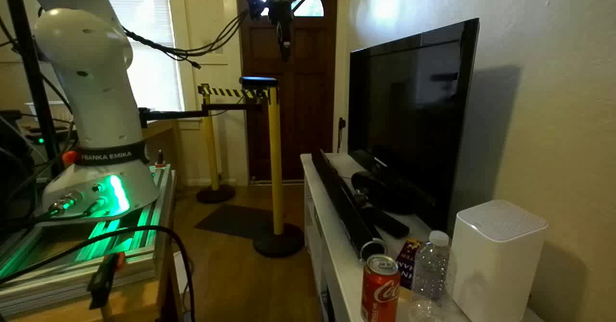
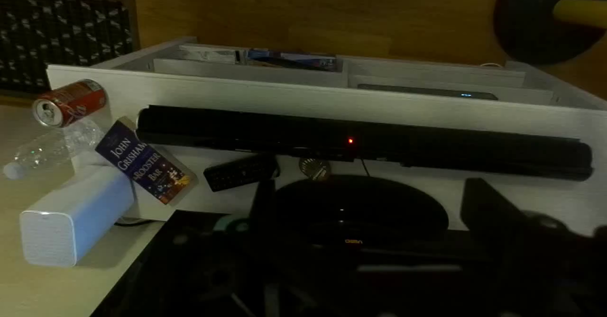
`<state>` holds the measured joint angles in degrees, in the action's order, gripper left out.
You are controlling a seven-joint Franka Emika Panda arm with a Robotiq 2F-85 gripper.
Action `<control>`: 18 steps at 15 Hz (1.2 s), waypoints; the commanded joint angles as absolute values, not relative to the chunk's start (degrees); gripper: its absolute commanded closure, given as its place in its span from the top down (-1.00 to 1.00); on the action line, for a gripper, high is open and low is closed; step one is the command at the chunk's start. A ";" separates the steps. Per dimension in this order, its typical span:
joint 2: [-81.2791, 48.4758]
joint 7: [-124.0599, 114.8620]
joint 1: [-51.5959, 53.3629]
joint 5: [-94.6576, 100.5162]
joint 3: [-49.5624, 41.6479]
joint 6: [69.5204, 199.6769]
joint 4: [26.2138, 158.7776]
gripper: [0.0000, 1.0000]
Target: Put the remote in front of the speaker
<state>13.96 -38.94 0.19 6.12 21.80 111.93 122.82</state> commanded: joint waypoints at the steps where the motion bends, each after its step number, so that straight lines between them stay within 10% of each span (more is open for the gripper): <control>1: 13.65 -39.50 2.89 6.82 19.36 111.70 122.65 1.00; 18: -1.32 -63.13 0.66 5.62 7.61 124.13 122.60 1.00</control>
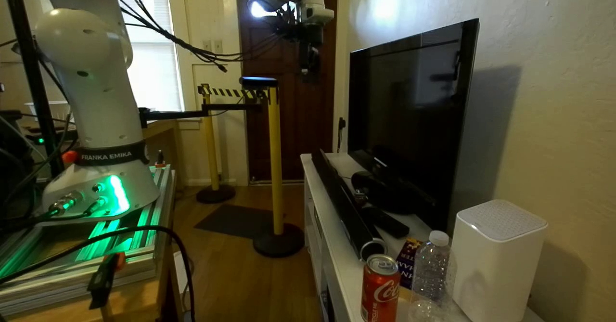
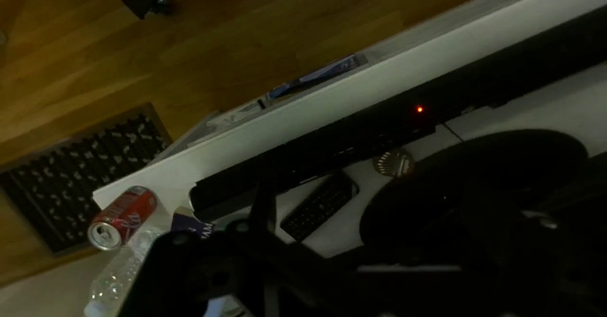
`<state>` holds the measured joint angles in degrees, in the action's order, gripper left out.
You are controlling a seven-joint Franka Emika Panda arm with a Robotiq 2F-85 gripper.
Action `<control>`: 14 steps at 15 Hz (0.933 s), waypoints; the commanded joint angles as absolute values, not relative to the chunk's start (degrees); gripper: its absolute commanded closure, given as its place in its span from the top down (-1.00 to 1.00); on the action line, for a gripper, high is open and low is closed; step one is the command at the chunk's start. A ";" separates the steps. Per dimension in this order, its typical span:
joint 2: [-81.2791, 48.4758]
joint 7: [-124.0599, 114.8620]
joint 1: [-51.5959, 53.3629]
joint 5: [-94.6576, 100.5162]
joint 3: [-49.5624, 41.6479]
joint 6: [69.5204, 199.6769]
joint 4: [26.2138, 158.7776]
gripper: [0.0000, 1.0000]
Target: Put the remote in front of the speaker
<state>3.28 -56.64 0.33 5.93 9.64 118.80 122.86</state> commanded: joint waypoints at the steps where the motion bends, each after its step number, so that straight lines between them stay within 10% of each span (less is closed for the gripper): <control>1: -3.05 -66.22 0.89 6.26 6.63 127.08 122.86 1.00; 14: -21.87 -89.33 6.94 9.61 -8.29 152.53 125.00 1.00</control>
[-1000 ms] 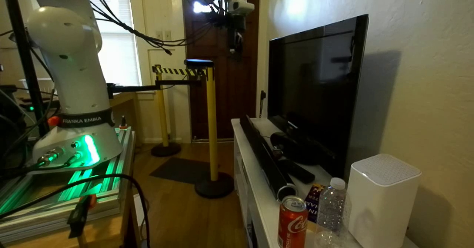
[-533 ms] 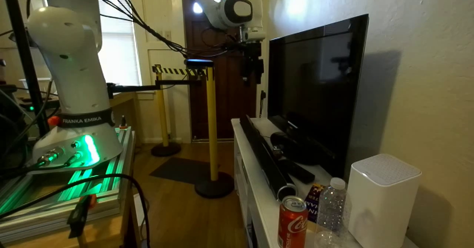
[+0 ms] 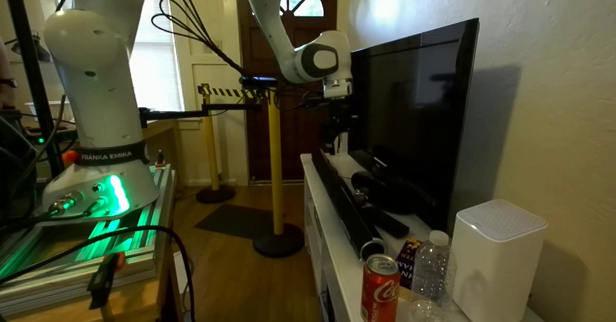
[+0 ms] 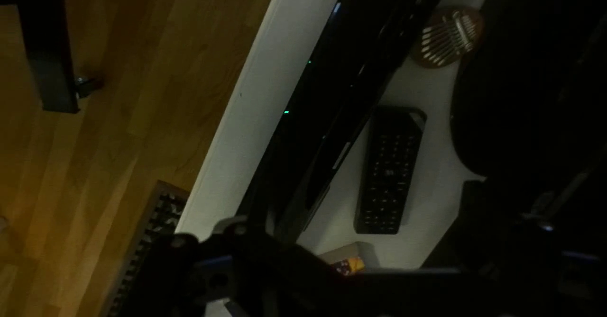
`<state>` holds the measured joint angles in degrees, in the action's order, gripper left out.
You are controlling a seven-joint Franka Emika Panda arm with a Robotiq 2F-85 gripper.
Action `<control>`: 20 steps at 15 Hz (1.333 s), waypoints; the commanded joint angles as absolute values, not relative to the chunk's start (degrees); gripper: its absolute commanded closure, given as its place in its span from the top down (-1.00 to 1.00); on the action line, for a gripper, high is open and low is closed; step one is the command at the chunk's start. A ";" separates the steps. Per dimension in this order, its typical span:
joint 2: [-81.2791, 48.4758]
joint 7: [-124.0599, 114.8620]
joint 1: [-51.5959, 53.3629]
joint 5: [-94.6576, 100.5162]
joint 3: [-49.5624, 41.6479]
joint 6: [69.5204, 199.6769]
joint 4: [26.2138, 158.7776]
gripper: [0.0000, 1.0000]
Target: Put the remote in front of the speaker
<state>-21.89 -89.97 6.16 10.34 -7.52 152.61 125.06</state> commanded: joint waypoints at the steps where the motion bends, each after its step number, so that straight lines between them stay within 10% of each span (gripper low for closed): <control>1: -22.84 -89.99 7.29 9.68 -8.92 152.90 124.95 1.00; 20: -44.86 -91.37 6.58 6.88 -13.70 154.35 103.63 1.00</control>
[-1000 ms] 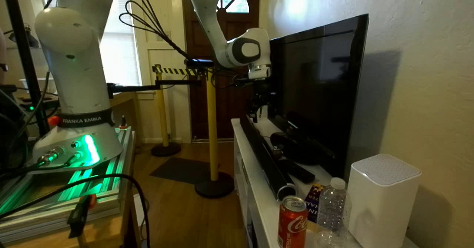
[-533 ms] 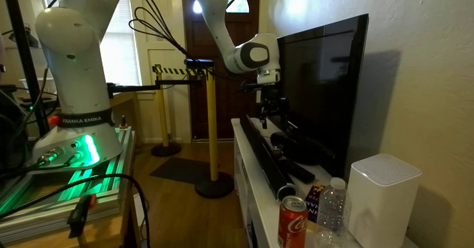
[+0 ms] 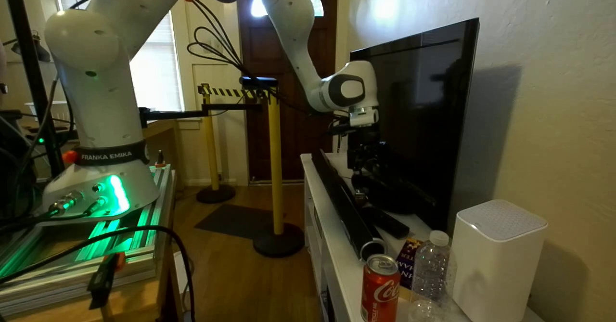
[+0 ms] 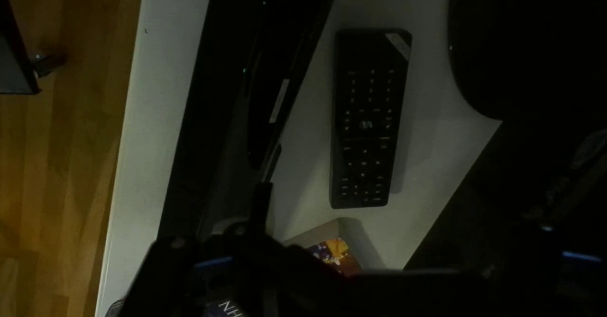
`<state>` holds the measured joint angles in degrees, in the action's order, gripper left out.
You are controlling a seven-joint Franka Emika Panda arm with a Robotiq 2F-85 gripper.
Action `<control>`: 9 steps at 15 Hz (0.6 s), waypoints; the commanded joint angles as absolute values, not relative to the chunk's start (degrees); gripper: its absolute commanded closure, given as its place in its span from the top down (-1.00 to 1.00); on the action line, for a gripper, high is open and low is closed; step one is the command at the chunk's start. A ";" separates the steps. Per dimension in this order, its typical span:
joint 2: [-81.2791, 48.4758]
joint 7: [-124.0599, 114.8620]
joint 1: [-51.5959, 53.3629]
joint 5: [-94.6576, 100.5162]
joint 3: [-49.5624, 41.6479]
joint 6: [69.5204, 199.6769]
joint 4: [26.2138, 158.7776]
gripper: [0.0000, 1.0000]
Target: Put the remote in front of the speaker
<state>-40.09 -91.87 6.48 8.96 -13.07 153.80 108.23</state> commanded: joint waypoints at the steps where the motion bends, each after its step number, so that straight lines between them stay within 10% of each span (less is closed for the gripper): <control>1: -46.07 -91.47 6.59 6.69 -13.94 154.33 102.72 1.00; 9: -53.92 -91.26 6.86 3.43 -16.09 162.10 98.23 1.00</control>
